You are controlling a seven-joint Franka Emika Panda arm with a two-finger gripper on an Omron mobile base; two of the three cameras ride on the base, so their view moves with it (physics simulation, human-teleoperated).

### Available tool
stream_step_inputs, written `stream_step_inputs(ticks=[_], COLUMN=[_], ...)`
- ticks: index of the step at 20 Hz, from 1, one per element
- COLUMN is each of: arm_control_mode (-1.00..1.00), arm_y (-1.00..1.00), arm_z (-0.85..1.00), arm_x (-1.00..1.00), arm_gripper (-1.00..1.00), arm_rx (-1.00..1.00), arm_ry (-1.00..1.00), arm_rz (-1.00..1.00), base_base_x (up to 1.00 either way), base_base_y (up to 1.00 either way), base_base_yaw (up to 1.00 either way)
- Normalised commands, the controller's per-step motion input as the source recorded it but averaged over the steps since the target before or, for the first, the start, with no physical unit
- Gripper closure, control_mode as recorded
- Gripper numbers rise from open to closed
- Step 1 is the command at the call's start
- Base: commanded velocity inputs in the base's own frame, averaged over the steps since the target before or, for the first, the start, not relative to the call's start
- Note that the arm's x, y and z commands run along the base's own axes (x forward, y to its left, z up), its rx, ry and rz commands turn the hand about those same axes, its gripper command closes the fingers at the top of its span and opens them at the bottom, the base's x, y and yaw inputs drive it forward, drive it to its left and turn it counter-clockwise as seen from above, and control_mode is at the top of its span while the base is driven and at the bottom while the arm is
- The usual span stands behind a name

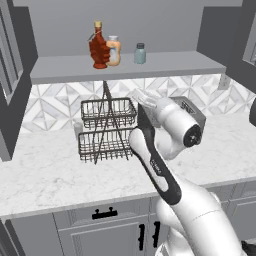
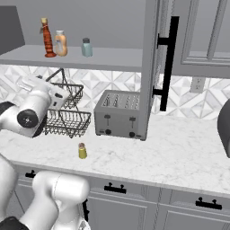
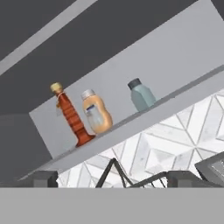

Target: Put the shaker and condiment bottle from the counter next to their counterparts in the cabinet.

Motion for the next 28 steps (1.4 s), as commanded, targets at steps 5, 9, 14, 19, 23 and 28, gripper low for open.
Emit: stream_step_inputs(ticks=[5, 9, 14, 19, 23, 28], arm_control_mode=[-1.00, -1.00, -1.00, -1.00, -1.00, -1.00], arm_y=[-0.09, -0.04, -0.03, -0.15, -0.25, -0.17], arm_z=[-0.54, -0.64, -0.76, -0.68, -0.74, -0.59], arm_x=[-0.17, -0.16, -0.24, -0.07, -0.04, 0.00], arm_gripper=[-1.00, -1.00, -1.00, -1.00, -1.00, -1.00], arm_rx=[0.00, 0.00, 0.00, 0.00, 0.00, 0.00], arm_ry=[0.14, 0.16, 0.15, 0.05, 0.05, 0.08], arm_rz=[-0.30, -0.33, -0.26, -0.26, -0.28, -0.25], base_base_x=[0.00, 0.00, 0.00, 0.00, 0.00, 0.00], base_base_y=[0.00, 0.00, 0.00, 0.00, 0.00, 0.00], base_base_yaw=[0.00, 0.00, 0.00, 0.00, 0.00, 0.00])
